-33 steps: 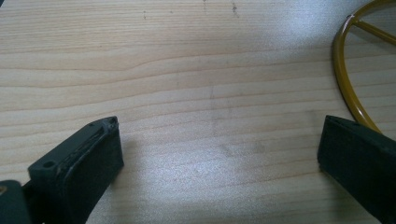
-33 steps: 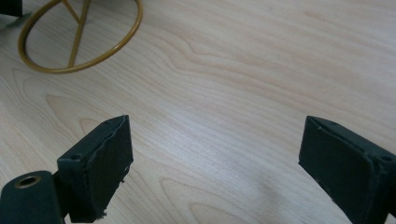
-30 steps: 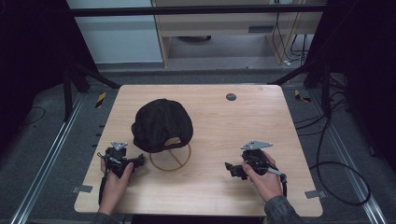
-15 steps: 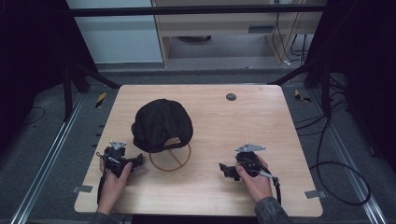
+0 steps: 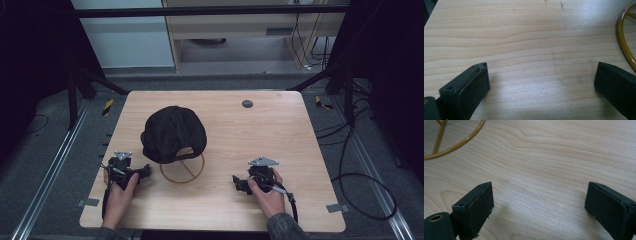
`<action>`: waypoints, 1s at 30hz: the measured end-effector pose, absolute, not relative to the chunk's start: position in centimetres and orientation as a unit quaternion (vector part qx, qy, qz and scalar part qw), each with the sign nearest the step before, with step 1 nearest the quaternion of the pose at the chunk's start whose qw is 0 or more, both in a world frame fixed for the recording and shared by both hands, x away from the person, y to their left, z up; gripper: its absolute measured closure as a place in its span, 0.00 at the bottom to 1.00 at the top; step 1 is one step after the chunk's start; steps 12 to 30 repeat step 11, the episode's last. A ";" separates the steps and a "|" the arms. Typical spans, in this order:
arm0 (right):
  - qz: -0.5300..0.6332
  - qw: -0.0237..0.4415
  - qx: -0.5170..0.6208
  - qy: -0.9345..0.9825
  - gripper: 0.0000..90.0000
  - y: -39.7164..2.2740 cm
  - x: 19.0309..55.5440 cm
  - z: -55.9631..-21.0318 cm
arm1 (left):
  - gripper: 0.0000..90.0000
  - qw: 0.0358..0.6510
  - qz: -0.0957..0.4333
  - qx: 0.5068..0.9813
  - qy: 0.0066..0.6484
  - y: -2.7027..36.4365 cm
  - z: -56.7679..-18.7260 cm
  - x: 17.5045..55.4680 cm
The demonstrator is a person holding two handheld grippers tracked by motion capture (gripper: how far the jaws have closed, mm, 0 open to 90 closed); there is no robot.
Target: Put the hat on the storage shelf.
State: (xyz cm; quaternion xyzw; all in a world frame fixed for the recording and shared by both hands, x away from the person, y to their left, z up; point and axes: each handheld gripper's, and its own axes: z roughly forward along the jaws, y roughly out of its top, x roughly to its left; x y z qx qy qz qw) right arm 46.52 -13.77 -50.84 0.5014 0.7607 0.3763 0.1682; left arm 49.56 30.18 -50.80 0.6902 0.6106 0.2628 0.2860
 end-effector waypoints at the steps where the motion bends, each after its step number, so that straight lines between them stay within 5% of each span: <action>1: 0.371 0.179 0.498 0.763 0.09 -13.6 46.5 -50.9 | 0.00 0.286 0.263 0.690 0.611 30.2 -50.8 49.6; 6: 0.337 0.215 0.483 0.779 0.06 -12.7 46.4 -51.2 | 0.00 0.287 0.261 0.694 0.606 30.4 -50.8 49.7; 30: 0.340 0.212 0.481 0.780 0.06 -12.7 46.2 -51.2 | 0.00 0.289 0.260 0.697 0.603 30.6 -50.8 49.9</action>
